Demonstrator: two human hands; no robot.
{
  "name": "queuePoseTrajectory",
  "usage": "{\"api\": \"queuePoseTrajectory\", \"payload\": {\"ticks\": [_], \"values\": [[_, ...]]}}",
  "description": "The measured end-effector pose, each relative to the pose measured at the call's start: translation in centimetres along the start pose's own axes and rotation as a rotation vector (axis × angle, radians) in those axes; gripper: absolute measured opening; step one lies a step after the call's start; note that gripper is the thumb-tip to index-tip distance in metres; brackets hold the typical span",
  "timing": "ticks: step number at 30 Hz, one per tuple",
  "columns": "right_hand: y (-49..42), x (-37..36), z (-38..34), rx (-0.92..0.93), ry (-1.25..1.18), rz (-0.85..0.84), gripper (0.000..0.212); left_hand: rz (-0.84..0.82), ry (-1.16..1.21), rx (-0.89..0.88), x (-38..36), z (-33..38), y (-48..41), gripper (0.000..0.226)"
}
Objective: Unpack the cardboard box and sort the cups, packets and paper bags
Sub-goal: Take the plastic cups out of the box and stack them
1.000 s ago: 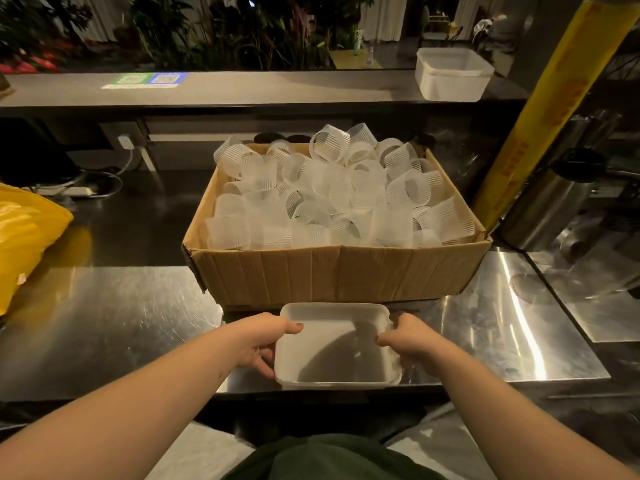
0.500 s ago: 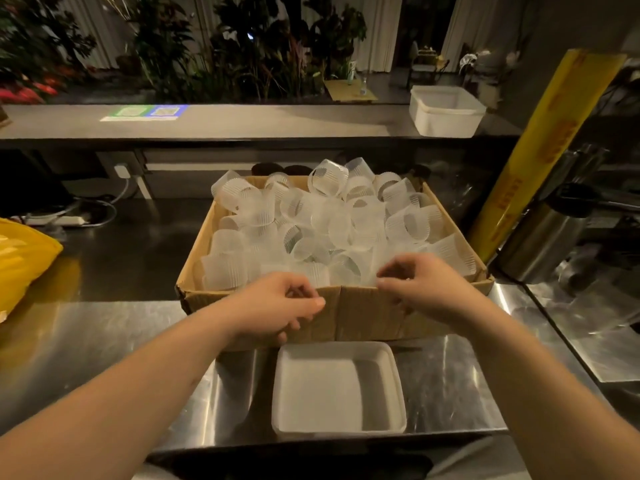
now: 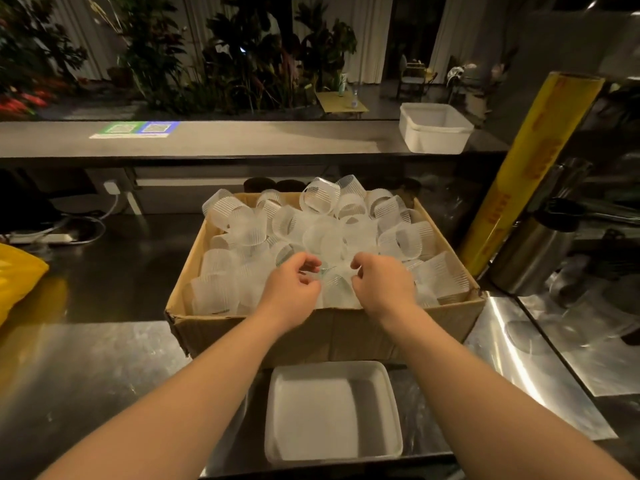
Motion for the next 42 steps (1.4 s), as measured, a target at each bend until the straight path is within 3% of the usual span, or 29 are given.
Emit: {"api": "queuePoseTrajectory", "payload": {"ticks": [5, 8, 11, 15, 18, 21, 27, 29, 31, 35, 39, 42], "values": [[0.5, 1.0, 0.8, -0.096, -0.39, 0.194, 0.014, -0.129, 0.199, -0.06, -0.1, -0.5, 0.6, 0.052], [0.5, 1.4, 0.4, -0.158, -0.686, 0.156, 0.008, -0.27, 0.368, -0.033, 0.3, -0.1, 0.4, 0.066], [0.3, 1.3, -0.7, -0.177, -0.838, 0.11, 0.008, -0.408, 0.607, 0.045, 0.8, 0.1, 0.1, 0.062], [0.3, 0.7, -1.5, -0.205, -1.004, 0.032, 0.007, -0.471, 0.816, 0.112, 1.5, -0.6, -0.3, 0.071], [0.4, 1.2, -0.7, -0.267, -1.085, 0.095, 0.012, -0.501, 0.88, 0.127, 1.5, -1.0, -0.7, 0.085], [0.3, 2.4, 0.2, -0.332, -1.091, 0.15, 0.013, -0.502, 0.847, 0.138, 1.4, -1.1, -0.7, 0.081], [-0.3, 2.9, -2.0, -0.072, -1.066, -0.328, 0.033, -0.567, 0.822, 0.146, 1.4, -1.6, -1.0, 0.087], [-0.4, 2.8, -2.4, -0.041, -1.088, -0.362, 0.029, -0.504, 0.833, 0.15, 1.3, -1.5, -1.1, 0.086], [-0.2, 2.9, -2.3, -0.038, -1.087, -0.258, 0.018, -0.42, 0.878, 0.165, 1.2, -1.6, -1.2, 0.088], [0.5, 2.5, -2.8, 0.042, -0.782, 0.158, 0.011, -0.38, 0.915, 0.114, 1.2, -1.4, -1.1, 0.092], [1.4, -0.5, -4.4, 0.254, -0.547, 0.053, 0.01, -0.358, 0.95, 0.125, 1.6, -1.3, -1.0, 0.097], [1.8, 0.2, -3.6, 0.221, -0.554, 0.207, 0.025, -0.349, 1.051, 0.157, 1.7, -1.6, -1.1, 0.094]]}}
Point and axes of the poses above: each hand's wrist, its own y-axis away from the middle knuckle, its own x-axis out of the back of the hand, z = x × y, the point moved 2 cm from there along -y, towards the middle knuckle, and after that the axes turned 7 degrees about x, right-handed, at the moved point
